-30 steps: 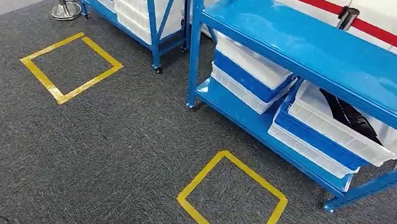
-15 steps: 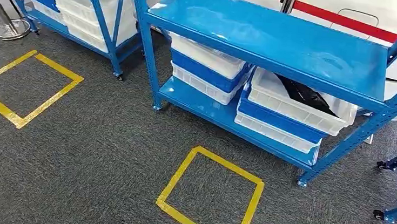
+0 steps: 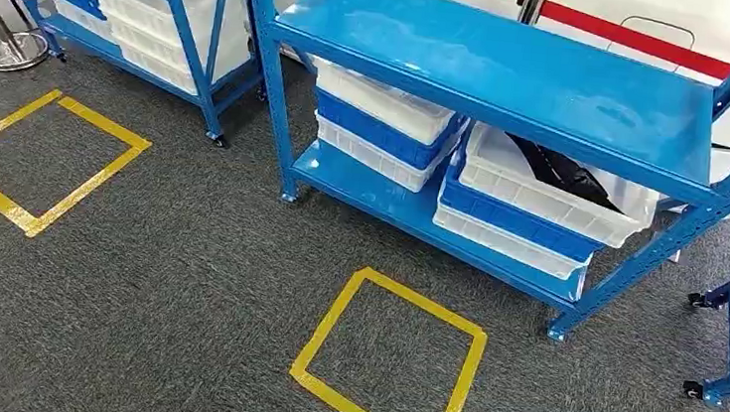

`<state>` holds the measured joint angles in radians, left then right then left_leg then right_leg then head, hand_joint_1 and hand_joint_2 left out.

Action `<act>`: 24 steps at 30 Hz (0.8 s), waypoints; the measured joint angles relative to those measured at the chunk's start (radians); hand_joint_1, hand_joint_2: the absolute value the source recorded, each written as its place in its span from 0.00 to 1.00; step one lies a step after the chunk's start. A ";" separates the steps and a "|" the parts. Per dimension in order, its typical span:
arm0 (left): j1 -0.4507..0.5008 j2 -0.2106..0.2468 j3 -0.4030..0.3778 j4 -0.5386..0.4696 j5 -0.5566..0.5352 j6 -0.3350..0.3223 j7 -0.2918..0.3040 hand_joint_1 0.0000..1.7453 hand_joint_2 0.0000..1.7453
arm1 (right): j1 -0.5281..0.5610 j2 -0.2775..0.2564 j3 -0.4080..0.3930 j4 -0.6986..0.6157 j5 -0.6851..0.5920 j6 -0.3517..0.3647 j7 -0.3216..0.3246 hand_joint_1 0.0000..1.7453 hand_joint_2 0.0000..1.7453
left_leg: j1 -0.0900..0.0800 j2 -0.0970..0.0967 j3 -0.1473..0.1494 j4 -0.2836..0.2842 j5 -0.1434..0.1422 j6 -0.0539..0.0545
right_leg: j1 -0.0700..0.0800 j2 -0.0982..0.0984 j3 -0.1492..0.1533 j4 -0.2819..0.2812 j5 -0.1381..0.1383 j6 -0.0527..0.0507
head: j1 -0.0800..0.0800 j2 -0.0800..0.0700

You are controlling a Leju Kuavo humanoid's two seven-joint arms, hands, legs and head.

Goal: Take the parts from the cabinet and place them on the table.

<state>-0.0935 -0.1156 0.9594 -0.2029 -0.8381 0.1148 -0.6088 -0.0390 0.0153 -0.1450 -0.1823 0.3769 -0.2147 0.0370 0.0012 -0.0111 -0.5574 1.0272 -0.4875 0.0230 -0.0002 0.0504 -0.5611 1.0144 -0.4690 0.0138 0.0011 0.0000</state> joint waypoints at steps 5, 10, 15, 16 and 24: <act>-0.002 0.000 0.000 0.000 0.003 0.010 -0.011 0.00 0.00 | 0.000 0.001 0.000 0.000 0.008 0.000 -0.001 0.00 0.00 | 0.000 0.000 0.000 0.000 -0.001 0.001 | 0.000 0.000 0.000 0.000 0.000 0.000 | 0.000 0.000; -0.002 0.000 0.000 0.000 0.007 0.023 -0.017 0.00 0.00 | 0.000 0.003 0.000 0.000 0.016 0.000 -0.001 0.00 0.00 | 0.003 0.000 0.000 0.000 -0.001 0.001 | 0.000 0.000 0.000 0.000 0.000 0.000 | 0.000 0.000; -0.002 0.000 0.000 0.000 0.011 0.031 -0.021 0.00 0.00 | 0.000 0.003 0.000 0.000 0.019 0.000 -0.001 0.00 0.00 | 0.005 0.000 0.000 0.000 0.000 0.000 | 0.001 0.000 0.001 0.000 0.000 0.000 | 0.000 0.000; -0.002 0.000 0.000 0.000 0.011 0.033 -0.022 0.00 0.00 | 0.000 0.003 0.000 0.000 0.019 0.000 -0.001 0.00 0.00 | 0.005 0.000 0.000 0.000 0.000 0.000 | 0.001 0.000 0.001 0.000 0.000 0.000 | 0.000 0.000; -0.005 0.000 0.000 0.000 0.011 0.033 -0.023 0.00 0.00 | 0.000 0.003 0.000 0.000 0.017 0.000 -0.001 0.00 0.00 | 0.006 0.000 0.000 0.000 0.000 0.000 | 0.001 0.000 0.000 0.000 0.000 0.000 | 0.000 0.000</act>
<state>-0.0981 -0.1160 0.9598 -0.2029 -0.8274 0.1480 -0.6313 -0.0394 0.0183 -0.1450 -0.1823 0.3937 -0.2144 0.0359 0.0070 -0.0112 -0.5572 1.0271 -0.4876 0.0229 0.0007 0.0504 -0.5606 1.0141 -0.4691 0.0133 0.0008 0.0000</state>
